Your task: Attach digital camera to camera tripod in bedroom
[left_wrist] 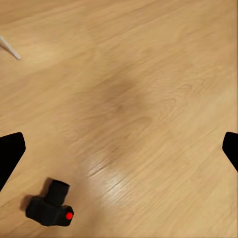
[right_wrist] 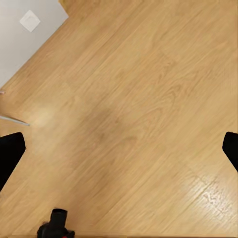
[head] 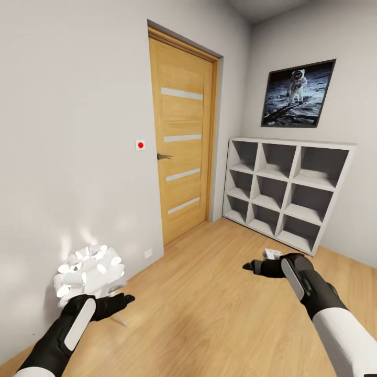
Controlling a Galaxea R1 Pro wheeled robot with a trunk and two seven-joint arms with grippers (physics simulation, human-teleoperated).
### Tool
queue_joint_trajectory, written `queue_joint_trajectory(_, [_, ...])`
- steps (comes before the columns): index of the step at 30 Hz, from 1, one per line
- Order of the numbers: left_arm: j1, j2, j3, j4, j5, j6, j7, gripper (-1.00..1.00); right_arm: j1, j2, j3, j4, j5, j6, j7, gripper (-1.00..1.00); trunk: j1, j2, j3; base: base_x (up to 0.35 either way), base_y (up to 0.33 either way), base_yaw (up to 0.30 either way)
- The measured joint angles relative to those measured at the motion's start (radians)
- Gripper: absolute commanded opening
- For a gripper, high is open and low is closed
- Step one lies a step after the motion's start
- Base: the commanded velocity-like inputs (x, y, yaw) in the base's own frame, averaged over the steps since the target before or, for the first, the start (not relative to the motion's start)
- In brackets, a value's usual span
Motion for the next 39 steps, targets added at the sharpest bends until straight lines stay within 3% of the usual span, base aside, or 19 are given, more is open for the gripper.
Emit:
queue_joint_trajectory(10, [-0.004,-0.053,-0.004,-0.012,0.0,-0.002,0.106,1.0,-0.001,0.0,-0.008,-0.006,-0.002,0.057,0.033,1.0,0.0,0.0,0.0,0.0,0.0,0.0])
queue_joint_trajectory(16, [-0.004,-0.067,-0.003,-0.015,0.005,-0.005,0.121,1.0,-0.001,0.0,-0.009,-0.002,0.0,0.06,0.039,1.0,0.0,0.0,0.0,0.0,0.0,0.0])
queue_joint_trajectory(32, [-0.004,-0.069,0.005,-0.022,0.021,-0.004,0.113,1.0,-0.001,0.0,-0.01,0.0,0.004,0.058,0.041,1.0,0.061,-0.112,-0.05,0.0,0.0,0.0])
queue_joint_trajectory(39, [-0.004,-0.068,0.006,-0.039,0.075,-0.001,0.112,1.0,-0.001,-0.003,-0.012,0.0,0.003,0.059,0.041,1.0,0.088,-0.161,-0.072,0.0,0.0,0.0])
